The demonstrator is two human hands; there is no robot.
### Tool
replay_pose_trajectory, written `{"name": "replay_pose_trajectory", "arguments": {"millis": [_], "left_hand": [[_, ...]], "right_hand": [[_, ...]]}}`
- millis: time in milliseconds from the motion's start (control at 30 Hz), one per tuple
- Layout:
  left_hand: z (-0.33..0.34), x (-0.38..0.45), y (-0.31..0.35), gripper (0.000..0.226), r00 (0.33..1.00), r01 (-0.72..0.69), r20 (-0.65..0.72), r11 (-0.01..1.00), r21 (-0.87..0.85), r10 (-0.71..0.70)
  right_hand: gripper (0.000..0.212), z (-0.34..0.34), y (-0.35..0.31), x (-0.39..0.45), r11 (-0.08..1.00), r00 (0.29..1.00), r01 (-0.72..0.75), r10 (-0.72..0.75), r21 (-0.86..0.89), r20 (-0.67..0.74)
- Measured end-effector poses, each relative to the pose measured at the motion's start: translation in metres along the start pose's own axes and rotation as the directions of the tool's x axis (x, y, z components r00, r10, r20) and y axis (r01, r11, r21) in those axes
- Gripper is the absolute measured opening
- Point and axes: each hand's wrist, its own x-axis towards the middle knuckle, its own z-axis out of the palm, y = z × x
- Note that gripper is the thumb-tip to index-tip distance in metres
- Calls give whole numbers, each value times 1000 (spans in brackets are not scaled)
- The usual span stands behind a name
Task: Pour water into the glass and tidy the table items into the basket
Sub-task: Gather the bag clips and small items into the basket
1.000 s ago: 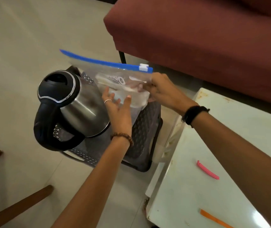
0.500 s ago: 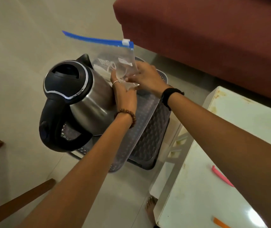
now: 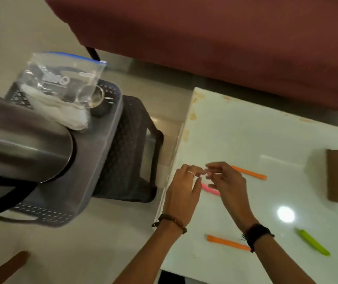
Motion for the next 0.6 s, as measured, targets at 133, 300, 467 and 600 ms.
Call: {"name": "replay_pose_trajectory", "arguments": {"millis": [133, 300, 467, 600], "left_hand": [[39, -7, -2, 24, 970, -149, 222, 960, 236, 96], [71, -7, -4, 31, 881, -372, 440, 827, 421, 172], [110, 26, 5, 59, 820, -501, 554, 650, 571, 146], [131, 49, 11, 59, 824, -506, 560, 548, 666, 80]], "right_hand": [[32, -73, 53, -19, 983, 990, -132, 125, -127, -60], [12, -117, 87, -41, 918, 979, -110, 167, -380, 120], [39, -105, 116, -80, 724, 910, 187, 126, -664, 395], [25, -100, 130, -91, 601, 921, 306, 10, -738, 390]]}}
